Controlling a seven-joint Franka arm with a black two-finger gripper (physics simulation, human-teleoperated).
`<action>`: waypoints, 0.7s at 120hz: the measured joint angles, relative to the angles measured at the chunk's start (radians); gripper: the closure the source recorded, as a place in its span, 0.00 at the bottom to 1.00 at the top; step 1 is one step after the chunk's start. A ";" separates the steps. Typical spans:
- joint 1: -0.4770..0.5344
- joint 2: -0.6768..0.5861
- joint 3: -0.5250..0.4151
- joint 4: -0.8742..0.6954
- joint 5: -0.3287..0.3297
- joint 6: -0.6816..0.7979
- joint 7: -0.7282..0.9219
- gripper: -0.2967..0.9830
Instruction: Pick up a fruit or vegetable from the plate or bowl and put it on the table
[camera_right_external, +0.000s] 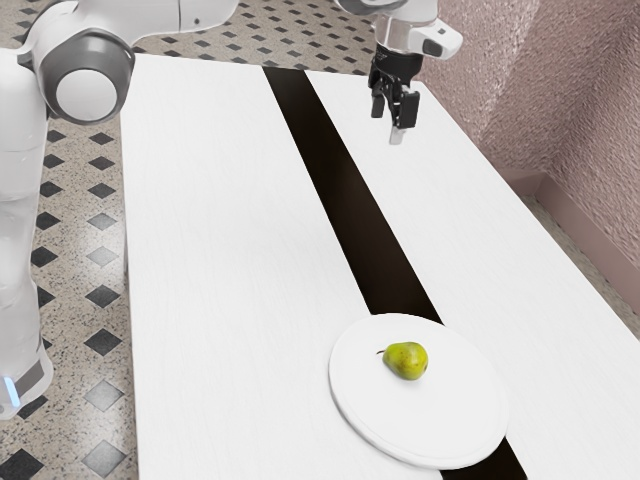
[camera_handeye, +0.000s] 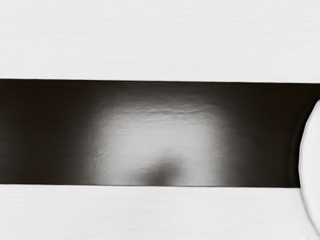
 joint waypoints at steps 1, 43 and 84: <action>0.000 0.000 0.000 0.000 0.000 0.000 0.001 0.23; -0.029 0.010 -0.018 0.039 0.004 -0.001 0.018 0.23; -0.211 0.250 -0.136 0.018 0.005 0.144 0.134 0.23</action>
